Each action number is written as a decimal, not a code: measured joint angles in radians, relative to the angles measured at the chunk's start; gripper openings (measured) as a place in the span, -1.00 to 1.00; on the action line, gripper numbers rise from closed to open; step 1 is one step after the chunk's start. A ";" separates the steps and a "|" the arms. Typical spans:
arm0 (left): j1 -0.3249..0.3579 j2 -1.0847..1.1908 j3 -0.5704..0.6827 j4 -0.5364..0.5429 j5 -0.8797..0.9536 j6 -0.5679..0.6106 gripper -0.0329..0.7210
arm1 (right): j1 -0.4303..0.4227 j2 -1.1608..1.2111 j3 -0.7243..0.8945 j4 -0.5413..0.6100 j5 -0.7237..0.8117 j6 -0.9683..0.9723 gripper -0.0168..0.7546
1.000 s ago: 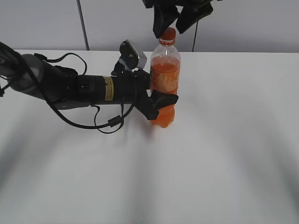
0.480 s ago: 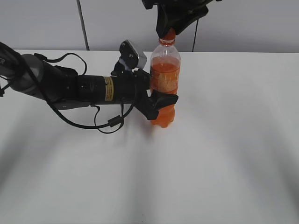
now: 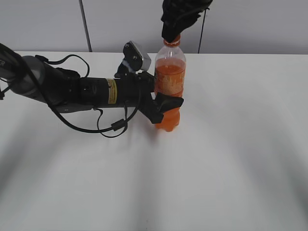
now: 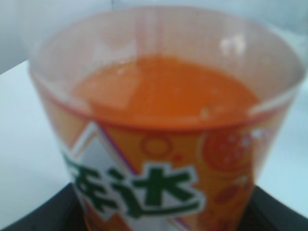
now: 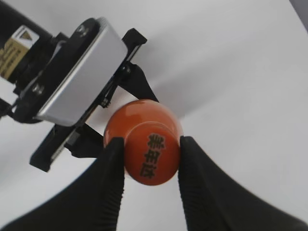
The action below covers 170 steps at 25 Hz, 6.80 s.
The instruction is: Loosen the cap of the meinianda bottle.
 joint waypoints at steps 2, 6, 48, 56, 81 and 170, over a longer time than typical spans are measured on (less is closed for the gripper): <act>0.000 0.000 0.000 0.000 0.000 -0.001 0.21 | 0.000 0.000 0.000 0.002 0.000 -0.121 -0.26; 0.000 0.000 0.000 0.000 0.000 -0.001 0.21 | 0.000 0.000 -0.001 0.004 0.000 -0.229 -0.26; 0.000 0.000 0.000 -0.001 0.003 -0.001 0.21 | -0.606 -0.394 0.560 0.098 -0.209 0.368 -0.26; 0.000 0.000 0.000 -0.001 0.001 -0.001 0.21 | -0.621 -0.370 0.835 0.127 -0.539 0.313 -0.26; 0.000 0.004 0.000 0.010 -0.023 0.000 0.21 | -0.622 0.058 0.872 0.140 -0.875 0.233 -0.18; 0.424 -0.620 -0.086 -0.951 2.028 0.617 0.46 | -0.622 -0.483 0.666 -0.098 -0.009 0.386 0.58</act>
